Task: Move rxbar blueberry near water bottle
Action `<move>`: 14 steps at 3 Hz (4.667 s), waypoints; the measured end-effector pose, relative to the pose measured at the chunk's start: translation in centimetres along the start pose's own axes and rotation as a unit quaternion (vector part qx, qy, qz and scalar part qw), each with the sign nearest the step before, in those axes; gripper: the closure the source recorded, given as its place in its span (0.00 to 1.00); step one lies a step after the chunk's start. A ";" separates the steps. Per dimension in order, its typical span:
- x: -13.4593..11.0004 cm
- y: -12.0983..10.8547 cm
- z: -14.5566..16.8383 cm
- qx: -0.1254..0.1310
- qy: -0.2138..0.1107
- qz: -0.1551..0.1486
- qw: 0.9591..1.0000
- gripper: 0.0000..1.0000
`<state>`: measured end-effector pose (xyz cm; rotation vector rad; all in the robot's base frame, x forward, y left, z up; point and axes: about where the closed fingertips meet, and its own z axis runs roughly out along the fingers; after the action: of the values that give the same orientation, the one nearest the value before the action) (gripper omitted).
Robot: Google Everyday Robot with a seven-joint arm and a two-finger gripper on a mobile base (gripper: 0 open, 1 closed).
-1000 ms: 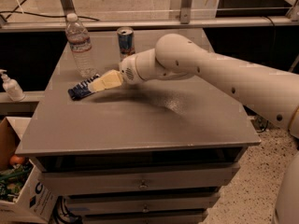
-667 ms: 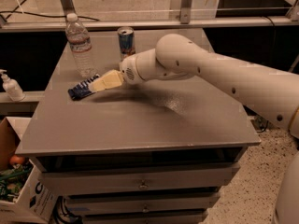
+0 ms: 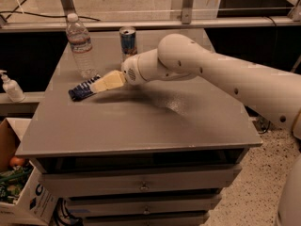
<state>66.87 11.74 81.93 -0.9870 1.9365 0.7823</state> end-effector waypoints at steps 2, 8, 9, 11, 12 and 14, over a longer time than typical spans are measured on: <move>0.0 0.0 0.0 0.000 0.000 0.000 1.000 0.00; 0.0 0.0 0.0 -0.001 0.000 0.000 1.000 0.00; 0.0 0.1 0.0 -0.001 0.000 0.000 1.000 0.00; -0.8 1.5 0.2 -0.041 -0.011 -0.013 0.999 0.00; -2.8 4.6 2.1 -0.150 -0.055 -0.025 0.987 0.00; -2.0 3.1 2.8 -0.186 -0.074 -0.043 0.979 0.00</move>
Offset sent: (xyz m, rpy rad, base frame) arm -0.0203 0.0399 0.0590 0.2117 -0.0916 0.1649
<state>66.01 16.23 82.84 -1.1887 1.6406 1.1611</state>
